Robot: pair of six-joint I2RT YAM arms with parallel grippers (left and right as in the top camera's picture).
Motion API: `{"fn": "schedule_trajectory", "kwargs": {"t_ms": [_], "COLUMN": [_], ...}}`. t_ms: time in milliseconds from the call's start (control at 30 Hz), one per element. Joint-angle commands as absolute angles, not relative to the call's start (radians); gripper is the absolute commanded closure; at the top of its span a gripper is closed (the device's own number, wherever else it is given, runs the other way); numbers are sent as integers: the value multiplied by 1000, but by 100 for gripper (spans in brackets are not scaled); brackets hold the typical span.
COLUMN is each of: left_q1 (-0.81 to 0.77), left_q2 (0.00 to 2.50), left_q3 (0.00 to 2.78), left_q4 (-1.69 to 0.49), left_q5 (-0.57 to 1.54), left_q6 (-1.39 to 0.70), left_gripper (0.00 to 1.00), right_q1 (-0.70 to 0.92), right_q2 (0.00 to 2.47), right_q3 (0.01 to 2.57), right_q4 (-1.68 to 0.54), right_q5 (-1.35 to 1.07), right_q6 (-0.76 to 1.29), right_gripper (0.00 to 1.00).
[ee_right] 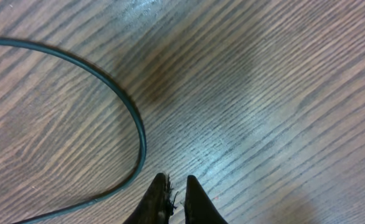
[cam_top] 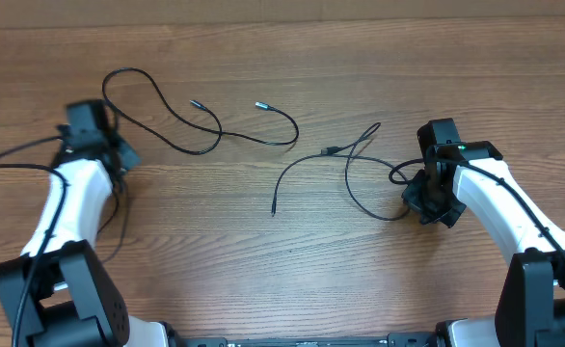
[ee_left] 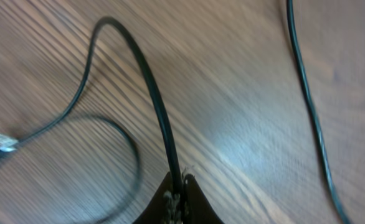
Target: Untangle cables
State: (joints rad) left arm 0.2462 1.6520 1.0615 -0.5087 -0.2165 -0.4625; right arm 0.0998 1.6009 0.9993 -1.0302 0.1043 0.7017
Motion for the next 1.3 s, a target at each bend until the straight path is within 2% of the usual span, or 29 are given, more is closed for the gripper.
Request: {"fn": "schedule_trajectory", "kwargs": {"t_ms": [0, 267, 300, 333, 367, 400, 433, 533, 800, 1000, 1067, 1133, 1267], "left_q1": [344, 474, 479, 480, 480, 478, 474, 465, 404, 263, 183, 111, -43], "left_q2": [1647, 1647, 1647, 1647, 1647, 1647, 1647, 1647, 1647, 1648, 1651, 1661, 1707], "left_q3": [1235, 1401, 1402, 1402, 1401, 1400, 1399, 1398, 1395, 1388, 1387, 1387, 1387], "left_q4": [-553, -648, -655, -662, -685, -693, -706, -719, -741, -738, -727, -721, -691], "left_q5": [-276, -260, -258, -258, -257, -252, -224, -154, 125, 218, 218, 219, 257], "left_q6": [-424, -422, -422, -422, -422, -422, -422, -423, -396, -217, -120, -33, 135], "left_gripper": [96, 96, 92, 82, 47, 28, 16, 13, 13, 10, 5, 4, 0], "right_q1": [100, 100, 100, 100, 100, 100, 100, 100, 100, 100, 100, 100, 100], "right_q2": [1580, 1580, 1580, 1580, 1580, 1580, 1580, 1580, 1580, 1580, 1580, 1580, 1580], "right_q3": [1000, 1000, 1000, 1000, 1000, 1000, 1000, 1000, 1000, 1000, 1000, 1000, 1000], "right_q4": [-1031, -1029, -1028, -1027, -1026, -1024, -1024, -1024, -1023, -1019, -1016, -1015, -1012], "right_q5": [111, 111, 111, 111, 111, 111, 111, 111, 111, 111, 111, 111, 96], "right_q6": [699, 699, 699, 699, 699, 699, 699, 699, 699, 700, 700, 700, 699], "right_gripper": [92, 92, 92, 92, 92, 92, 92, 92, 91, 82, 72, 57, 38]}}
